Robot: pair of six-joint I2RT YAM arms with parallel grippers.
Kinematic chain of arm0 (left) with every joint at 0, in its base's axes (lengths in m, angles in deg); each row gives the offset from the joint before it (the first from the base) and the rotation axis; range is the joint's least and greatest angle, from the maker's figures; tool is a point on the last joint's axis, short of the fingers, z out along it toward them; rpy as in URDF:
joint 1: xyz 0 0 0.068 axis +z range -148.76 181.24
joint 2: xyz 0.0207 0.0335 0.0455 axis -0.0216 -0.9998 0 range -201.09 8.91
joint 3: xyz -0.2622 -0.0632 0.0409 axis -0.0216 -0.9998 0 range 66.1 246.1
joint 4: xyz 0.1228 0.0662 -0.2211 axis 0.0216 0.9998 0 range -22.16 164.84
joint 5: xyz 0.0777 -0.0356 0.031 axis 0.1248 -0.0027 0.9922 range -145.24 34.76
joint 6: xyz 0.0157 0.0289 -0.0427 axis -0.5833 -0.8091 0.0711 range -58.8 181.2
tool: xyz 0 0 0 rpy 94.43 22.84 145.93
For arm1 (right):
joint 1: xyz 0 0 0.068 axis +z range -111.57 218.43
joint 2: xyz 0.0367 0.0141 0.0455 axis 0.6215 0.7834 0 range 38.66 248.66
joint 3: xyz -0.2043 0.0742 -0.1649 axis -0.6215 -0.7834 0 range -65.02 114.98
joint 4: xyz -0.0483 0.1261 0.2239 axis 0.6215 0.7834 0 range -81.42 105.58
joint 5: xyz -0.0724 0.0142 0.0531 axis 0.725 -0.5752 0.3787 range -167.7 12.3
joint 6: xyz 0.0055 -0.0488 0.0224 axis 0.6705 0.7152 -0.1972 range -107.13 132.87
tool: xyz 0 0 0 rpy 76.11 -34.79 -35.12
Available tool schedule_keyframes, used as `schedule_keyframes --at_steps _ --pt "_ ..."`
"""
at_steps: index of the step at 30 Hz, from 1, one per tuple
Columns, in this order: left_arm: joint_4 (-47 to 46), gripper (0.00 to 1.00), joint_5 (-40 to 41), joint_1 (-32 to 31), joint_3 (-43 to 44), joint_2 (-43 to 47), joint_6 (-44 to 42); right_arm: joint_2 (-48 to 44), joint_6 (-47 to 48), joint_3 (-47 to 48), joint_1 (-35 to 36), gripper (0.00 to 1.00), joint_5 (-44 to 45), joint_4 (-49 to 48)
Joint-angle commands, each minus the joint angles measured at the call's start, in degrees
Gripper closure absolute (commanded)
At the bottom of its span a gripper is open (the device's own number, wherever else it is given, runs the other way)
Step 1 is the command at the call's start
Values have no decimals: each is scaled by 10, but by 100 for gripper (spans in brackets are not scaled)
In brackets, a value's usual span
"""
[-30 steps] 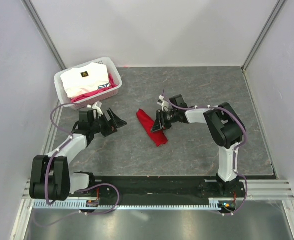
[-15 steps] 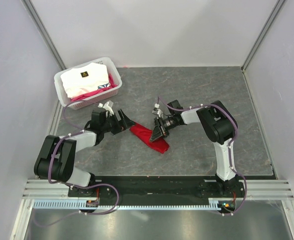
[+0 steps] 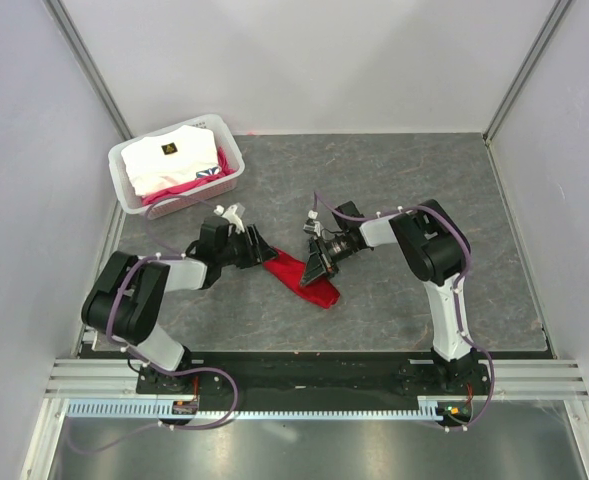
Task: Fold the napkin, place the utensils inside, and roll it up
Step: Roll the napkin with the utensil
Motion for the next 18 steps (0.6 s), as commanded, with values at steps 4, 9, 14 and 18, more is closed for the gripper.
schedule_keyframes --at_steps 4,9,14,18 --pt "-31 74 22 -10 13 -27 -36 39 54 -4 9 59 108 38" --pt "39 98 39 -10 45 -26 -37 -6 48 -1 9 43 154 56" --pt "188 98 49 -11 113 -50 -36 -96 52 4 9 27 241 79" --pt "263 98 41 -11 151 -80 -30 -179 76 0 21 22 318 78"
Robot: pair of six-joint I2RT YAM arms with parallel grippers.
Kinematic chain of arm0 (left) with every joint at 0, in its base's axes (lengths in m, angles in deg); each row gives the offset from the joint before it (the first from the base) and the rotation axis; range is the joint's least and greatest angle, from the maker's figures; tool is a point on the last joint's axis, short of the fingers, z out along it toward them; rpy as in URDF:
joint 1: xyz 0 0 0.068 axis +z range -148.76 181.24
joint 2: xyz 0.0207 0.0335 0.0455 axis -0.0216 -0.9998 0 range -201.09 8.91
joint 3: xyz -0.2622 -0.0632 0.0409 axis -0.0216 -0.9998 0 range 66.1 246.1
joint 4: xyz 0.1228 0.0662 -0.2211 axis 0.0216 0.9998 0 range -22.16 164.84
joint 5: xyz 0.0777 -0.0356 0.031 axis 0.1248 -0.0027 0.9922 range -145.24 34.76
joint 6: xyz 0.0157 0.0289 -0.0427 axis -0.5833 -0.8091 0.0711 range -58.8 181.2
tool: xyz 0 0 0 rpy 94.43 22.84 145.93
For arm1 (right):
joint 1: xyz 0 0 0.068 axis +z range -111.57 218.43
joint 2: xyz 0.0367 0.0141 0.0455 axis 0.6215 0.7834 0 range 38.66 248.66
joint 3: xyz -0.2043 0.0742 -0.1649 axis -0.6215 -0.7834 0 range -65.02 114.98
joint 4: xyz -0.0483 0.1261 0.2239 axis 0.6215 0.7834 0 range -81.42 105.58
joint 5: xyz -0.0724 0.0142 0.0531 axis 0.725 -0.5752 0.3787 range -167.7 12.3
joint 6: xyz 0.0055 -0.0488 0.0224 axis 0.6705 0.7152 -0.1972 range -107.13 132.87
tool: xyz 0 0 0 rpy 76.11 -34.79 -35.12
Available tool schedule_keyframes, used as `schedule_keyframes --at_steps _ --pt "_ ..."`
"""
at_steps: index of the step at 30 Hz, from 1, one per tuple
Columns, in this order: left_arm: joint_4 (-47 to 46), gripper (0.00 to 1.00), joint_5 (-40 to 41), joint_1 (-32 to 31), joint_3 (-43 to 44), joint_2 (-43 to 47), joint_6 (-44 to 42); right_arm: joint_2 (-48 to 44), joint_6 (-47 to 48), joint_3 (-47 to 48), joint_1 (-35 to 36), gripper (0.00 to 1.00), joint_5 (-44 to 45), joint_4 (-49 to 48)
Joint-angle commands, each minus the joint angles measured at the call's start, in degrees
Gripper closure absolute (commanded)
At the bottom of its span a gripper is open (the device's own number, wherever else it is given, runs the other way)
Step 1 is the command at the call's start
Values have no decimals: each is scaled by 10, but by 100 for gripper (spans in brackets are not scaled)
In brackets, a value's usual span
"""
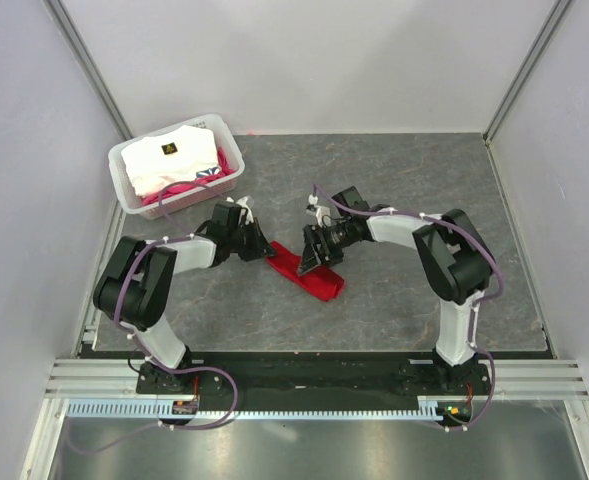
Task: Fold the napkin, place the utensils inside, and roll it up
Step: Roll the napkin with the utensil
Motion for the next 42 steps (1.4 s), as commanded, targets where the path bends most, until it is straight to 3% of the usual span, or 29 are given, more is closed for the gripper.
schedule_keyframes --at_steps 1,5,10,14,18,31,40,42 --pt "119 98 18 1 49 -35 -16 -108 62 -10 13 21 200 11" --pt "163 98 16 2 67 -39 -21 -189 112 -32 65 18 330 3" --pt "200 98 17 2 94 -40 -28 -262 176 -90 187 13 511 -19" --pt "216 98 11 1 103 -44 -34 -268 203 -119 254 12 635 -40" --pt "222 98 11 2 107 -43 -35 -244 227 -123 305 11 696 -48" --pt "227 98 1 1 115 -43 -48 -144 259 -96 282 22 645 -48" --pt "222 98 -13 2 121 -33 -57 -106 255 -68 211 51 499 19" --pt "219 91 -12 2 123 -23 -55 -95 251 -65 204 57 479 34"
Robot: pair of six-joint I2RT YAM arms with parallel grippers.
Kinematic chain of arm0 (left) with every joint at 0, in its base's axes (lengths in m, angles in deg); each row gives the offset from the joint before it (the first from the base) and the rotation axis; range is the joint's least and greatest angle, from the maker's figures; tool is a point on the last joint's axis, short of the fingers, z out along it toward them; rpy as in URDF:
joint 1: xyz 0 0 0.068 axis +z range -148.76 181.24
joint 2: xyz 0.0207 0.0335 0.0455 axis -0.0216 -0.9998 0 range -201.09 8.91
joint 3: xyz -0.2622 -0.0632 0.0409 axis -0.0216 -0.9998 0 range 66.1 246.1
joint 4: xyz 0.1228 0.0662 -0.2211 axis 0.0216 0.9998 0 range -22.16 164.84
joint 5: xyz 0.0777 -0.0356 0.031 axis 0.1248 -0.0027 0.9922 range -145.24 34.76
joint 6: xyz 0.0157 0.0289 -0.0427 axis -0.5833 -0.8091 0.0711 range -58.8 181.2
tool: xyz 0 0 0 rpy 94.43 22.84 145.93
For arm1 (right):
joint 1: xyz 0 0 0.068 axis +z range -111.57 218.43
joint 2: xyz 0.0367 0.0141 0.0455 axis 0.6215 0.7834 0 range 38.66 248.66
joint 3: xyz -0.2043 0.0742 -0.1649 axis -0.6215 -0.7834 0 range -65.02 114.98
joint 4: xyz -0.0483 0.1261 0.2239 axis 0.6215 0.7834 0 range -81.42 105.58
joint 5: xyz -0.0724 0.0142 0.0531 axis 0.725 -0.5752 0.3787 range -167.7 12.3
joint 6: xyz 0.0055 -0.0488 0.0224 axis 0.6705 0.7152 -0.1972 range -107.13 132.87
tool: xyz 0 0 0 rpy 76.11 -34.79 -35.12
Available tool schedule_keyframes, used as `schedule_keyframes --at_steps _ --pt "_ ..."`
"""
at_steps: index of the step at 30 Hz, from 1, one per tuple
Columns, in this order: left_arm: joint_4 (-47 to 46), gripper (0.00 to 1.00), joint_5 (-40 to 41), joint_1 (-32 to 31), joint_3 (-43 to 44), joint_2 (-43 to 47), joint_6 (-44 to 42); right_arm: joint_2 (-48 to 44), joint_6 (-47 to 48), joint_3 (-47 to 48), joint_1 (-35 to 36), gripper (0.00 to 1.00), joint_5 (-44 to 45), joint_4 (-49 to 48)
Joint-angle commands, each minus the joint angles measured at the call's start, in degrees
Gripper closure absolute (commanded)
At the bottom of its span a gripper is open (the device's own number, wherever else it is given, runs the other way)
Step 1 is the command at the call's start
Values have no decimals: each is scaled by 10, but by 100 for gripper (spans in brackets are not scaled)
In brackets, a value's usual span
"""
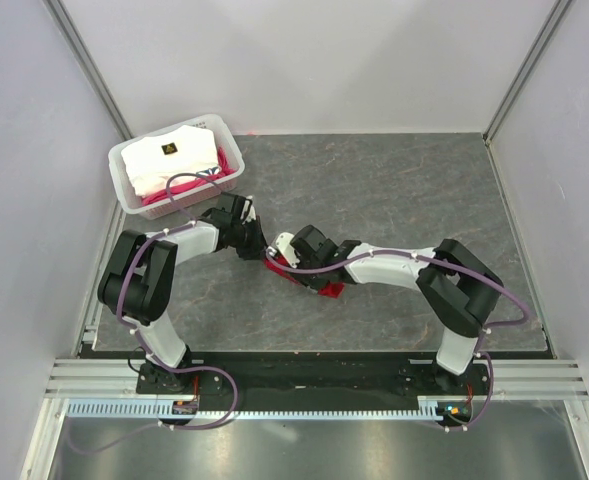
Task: Fold the napkin, place the utensils inside, and roll it up
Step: Roll the napkin with the utensil
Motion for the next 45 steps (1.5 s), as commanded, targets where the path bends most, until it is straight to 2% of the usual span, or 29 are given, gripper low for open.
schedule_keyframes --at_steps 1,2,3,4,5,8,9,15,20,29,37,45 --pt "16 87 -3 1 15 17 -26 33 -4 15 -19 60 -68 58" --pt "17 81 7 1 17 30 -25 37 -13 15 -22 62 -83 61" --pt "17 67 12 1 18 39 -24 38 -19 16 -24 63 -93 70" --pt "17 59 18 2 18 46 -23 39 -27 15 -26 64 -103 73" --pt "16 45 31 1 17 65 -22 40 -46 15 -32 65 -117 77" --pt "17 29 61 2 6 95 -18 46 -94 16 -43 66 -138 95" --pt "17 28 69 2 3 114 -16 47 -105 15 -45 66 -156 97" --pt "9 24 104 2 -45 163 -7 48 -224 1 -56 67 -173 81" --pt "-44 24 61 2 -91 167 16 46 -298 -19 -59 67 -154 36" --pt "-178 25 1 -9 -115 90 68 12 -310 -45 -57 58 -141 8" --pt "-218 30 -5 -12 -105 45 72 -30 -307 -37 -48 39 -143 24" --pt "-247 29 -21 -13 -98 48 75 -99 -316 -24 -45 21 -141 47"
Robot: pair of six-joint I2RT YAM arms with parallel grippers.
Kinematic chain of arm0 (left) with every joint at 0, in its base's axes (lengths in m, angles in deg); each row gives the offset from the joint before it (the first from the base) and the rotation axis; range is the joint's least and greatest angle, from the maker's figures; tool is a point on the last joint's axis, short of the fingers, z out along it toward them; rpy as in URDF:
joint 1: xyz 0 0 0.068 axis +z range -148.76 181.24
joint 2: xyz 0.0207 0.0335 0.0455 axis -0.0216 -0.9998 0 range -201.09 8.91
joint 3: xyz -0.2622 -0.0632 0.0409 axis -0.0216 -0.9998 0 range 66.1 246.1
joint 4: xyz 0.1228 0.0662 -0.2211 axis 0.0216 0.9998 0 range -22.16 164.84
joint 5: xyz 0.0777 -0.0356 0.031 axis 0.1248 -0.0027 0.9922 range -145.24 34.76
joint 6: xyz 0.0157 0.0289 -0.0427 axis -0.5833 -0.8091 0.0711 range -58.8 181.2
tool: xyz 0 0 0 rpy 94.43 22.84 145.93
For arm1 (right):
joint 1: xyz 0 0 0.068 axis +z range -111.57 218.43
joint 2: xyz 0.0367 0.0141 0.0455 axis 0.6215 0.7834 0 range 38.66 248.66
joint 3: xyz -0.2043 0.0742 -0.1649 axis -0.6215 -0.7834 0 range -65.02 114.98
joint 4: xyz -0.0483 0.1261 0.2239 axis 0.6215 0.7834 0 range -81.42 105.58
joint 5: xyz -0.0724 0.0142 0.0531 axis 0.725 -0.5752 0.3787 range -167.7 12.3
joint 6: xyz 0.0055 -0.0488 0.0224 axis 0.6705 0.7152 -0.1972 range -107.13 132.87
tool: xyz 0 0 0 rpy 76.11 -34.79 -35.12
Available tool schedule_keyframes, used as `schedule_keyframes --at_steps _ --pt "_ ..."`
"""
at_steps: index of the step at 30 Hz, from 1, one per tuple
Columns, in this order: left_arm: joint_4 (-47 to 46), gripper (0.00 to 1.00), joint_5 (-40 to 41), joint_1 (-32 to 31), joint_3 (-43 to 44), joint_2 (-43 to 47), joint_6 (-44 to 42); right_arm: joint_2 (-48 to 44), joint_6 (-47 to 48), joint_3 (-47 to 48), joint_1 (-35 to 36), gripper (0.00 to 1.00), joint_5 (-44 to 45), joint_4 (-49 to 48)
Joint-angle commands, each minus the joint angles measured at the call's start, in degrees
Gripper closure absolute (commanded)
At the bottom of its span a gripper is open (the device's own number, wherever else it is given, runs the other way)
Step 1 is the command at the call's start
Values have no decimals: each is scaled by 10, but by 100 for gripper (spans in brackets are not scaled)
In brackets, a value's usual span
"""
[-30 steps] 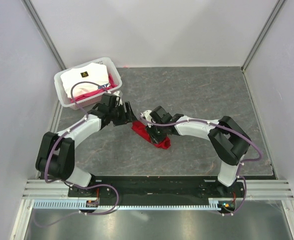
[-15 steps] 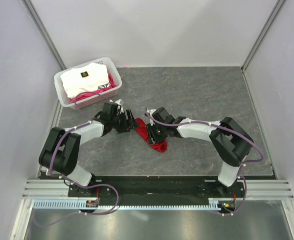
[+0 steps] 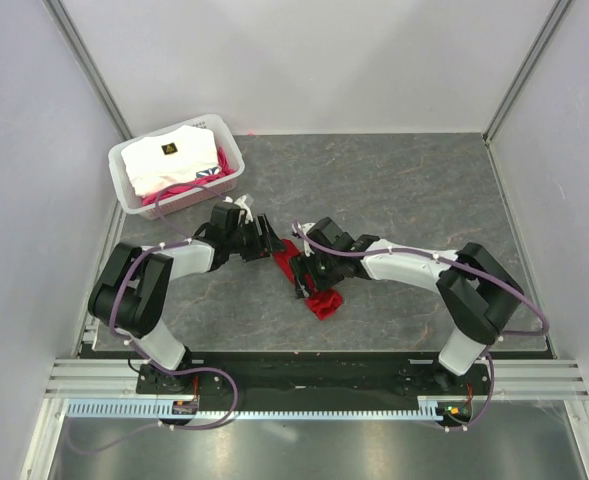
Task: Fold the napkin, place the utensils inside, and roll it up
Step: Roll the napkin with the utensil
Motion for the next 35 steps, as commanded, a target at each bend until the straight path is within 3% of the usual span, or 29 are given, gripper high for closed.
schedule_keyframes --at_steps 1,9,15,17,21,24,35 --pt "-34 28 -14 -3 16 -4 13 -63 -11 6 3 19 10 35" --pt "53 20 61 21 37 53 9 -134 -28 29 -7 13 75 64" --pt "148 15 109 57 28 195 -13 -184 -52 -25 -98 11 108 15" --pt "201 13 107 72 33 252 -28 -209 -56 -55 -143 11 118 -5" --pt "305 9 27 114 55 324 -76 -280 -70 -119 -212 11 139 -72" --pt "386 0 16 118 74 361 -135 -330 -64 -145 -242 11 152 -98" --pt "421 0 58 118 71 443 -184 -379 -24 -188 -247 10 170 -104"
